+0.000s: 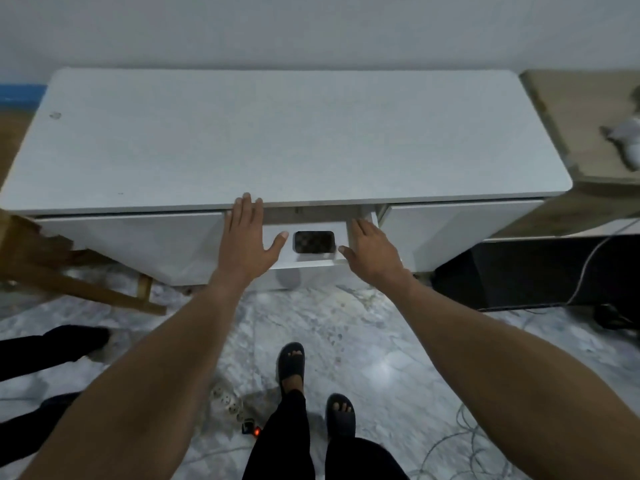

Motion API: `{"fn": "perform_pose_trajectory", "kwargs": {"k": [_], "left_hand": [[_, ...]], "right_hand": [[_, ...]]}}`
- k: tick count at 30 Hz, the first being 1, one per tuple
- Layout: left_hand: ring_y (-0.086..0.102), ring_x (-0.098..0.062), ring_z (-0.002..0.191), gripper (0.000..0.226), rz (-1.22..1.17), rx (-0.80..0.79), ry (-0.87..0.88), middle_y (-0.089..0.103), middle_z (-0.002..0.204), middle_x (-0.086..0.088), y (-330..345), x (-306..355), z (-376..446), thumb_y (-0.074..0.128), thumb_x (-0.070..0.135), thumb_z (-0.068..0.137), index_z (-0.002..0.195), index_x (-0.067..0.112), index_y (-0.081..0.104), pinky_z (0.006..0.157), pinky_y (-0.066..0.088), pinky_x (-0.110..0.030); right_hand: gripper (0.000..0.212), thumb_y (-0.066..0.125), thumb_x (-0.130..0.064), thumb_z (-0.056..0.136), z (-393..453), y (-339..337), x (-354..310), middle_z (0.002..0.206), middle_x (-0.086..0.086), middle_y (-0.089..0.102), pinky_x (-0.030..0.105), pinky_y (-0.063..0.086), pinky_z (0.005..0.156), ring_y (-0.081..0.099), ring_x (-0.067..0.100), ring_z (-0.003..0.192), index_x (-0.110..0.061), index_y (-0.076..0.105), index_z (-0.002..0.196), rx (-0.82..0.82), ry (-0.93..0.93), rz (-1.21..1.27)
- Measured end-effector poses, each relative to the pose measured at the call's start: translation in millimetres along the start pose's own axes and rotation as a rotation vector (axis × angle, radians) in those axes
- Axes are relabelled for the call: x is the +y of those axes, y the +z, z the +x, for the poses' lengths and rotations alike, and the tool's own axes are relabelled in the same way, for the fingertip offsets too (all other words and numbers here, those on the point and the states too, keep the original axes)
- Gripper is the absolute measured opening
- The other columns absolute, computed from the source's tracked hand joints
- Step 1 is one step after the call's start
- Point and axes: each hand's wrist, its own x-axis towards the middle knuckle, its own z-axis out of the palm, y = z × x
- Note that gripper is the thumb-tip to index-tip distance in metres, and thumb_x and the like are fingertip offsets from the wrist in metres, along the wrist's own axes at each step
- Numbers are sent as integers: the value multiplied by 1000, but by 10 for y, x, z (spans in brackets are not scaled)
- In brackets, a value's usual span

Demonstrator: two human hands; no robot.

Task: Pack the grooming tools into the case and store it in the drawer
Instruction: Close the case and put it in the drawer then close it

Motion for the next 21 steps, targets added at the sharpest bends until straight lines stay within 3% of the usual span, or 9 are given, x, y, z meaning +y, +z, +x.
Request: {"fn": "perform_pose_trajectory", "kwargs": {"k": [5, 9, 13, 21], "left_hand": [[14, -37, 158, 98, -9, -24, -9, 16, 170, -22, 175, -12, -505, 26, 73, 91, 160, 3, 27, 128, 13, -52], [7, -34, 160, 92, 6, -99, -62, 9, 172, -18, 277, -70, -815, 32, 69, 96, 162, 6, 19, 129, 6, -48], [14, -36, 159, 97, -21, -92, -56, 18, 170, -20, 355, -104, -1005, 31, 70, 91, 160, 1, 26, 129, 13, -48], [3, -31, 161, 105, -68, -89, -32, 9, 172, -15, 391, -137, -919, 28, 75, 87, 163, 4, 16, 129, 4, -43]], "right_hand": [[63, 50, -42, 97, -403, 50, 34, 143, 16, 45, 44, 38, 109, 42, 33, 132, -2, 33, 144, 7, -44, -37], [69, 44, -46, 99, -652, 191, 59, 157, 14, 28, 47, 26, 118, 26, 31, 146, -6, 22, 151, -78, -16, -30], [73, 40, -47, 100, -788, 304, 42, 163, 12, 11, 46, 17, 122, 9, 29, 151, -7, 10, 154, -120, -3, -71], [79, 40, -46, 100, -663, 363, 36, 164, 11, -2, 45, 11, 123, -3, 27, 152, -6, -1, 154, -161, 14, -111]]}}
